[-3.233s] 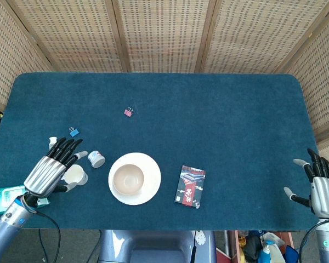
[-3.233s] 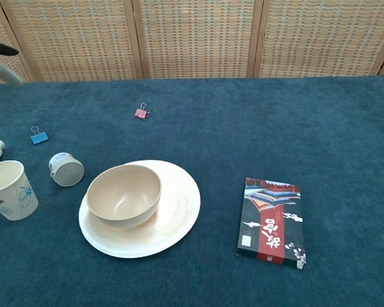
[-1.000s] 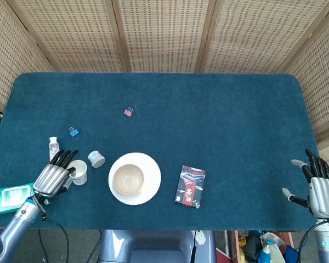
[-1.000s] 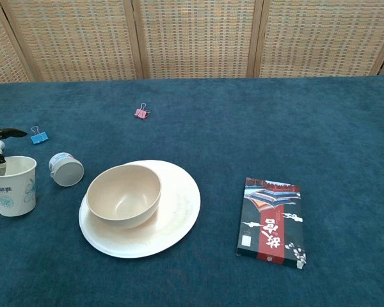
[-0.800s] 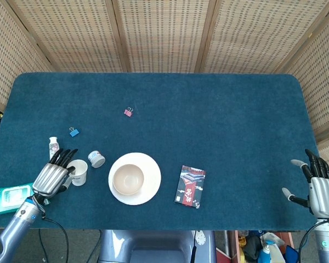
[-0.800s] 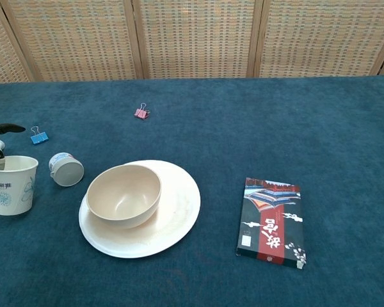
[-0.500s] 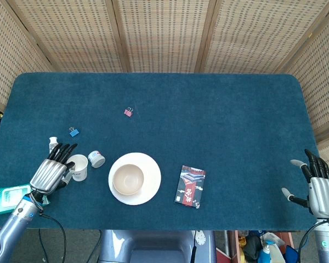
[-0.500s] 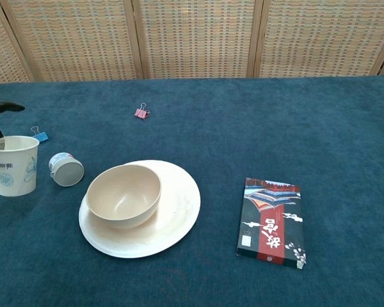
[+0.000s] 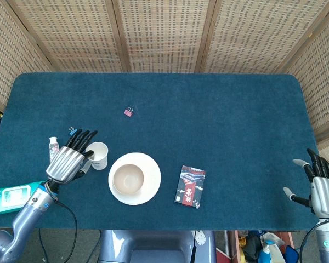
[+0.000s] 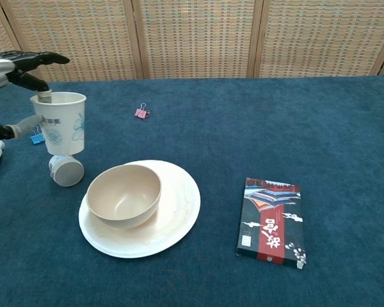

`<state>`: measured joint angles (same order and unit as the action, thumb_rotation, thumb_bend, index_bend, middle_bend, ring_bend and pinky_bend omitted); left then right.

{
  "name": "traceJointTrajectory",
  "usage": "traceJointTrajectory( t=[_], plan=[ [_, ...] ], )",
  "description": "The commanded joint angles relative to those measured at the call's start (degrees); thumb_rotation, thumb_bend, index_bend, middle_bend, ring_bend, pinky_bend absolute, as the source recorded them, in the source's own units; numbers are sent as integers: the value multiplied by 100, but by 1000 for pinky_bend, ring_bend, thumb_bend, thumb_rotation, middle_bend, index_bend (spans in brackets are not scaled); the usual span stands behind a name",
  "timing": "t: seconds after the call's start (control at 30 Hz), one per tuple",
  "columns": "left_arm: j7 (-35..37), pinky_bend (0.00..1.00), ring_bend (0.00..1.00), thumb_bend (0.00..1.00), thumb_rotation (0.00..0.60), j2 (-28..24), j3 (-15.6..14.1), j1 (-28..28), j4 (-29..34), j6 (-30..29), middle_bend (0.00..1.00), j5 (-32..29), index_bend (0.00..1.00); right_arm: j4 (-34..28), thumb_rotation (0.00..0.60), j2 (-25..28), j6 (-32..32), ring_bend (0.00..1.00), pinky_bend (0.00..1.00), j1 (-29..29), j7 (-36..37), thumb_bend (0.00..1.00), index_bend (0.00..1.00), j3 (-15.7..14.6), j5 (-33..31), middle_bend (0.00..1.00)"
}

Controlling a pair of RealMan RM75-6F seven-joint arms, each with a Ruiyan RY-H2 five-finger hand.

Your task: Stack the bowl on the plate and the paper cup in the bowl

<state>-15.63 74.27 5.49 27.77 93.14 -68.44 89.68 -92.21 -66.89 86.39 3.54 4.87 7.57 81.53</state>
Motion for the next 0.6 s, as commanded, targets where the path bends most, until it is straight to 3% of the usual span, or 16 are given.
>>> traceJointTrajectory(
  t=[0.03, 0.6],
  plan=[
    [-386, 0, 0, 503, 600, 215, 128, 253, 280, 246, 9, -75, 603, 3, 600, 17, 13, 0, 0, -11, 39, 148, 223, 16, -21, 0],
    [-1097, 0, 0, 503, 600, 1004, 32, 561, 368, 549, 9, -344, 603, 49, 600, 100, 57, 0, 0, -55, 302, 148, 223, 123, -149, 0]
  ],
)
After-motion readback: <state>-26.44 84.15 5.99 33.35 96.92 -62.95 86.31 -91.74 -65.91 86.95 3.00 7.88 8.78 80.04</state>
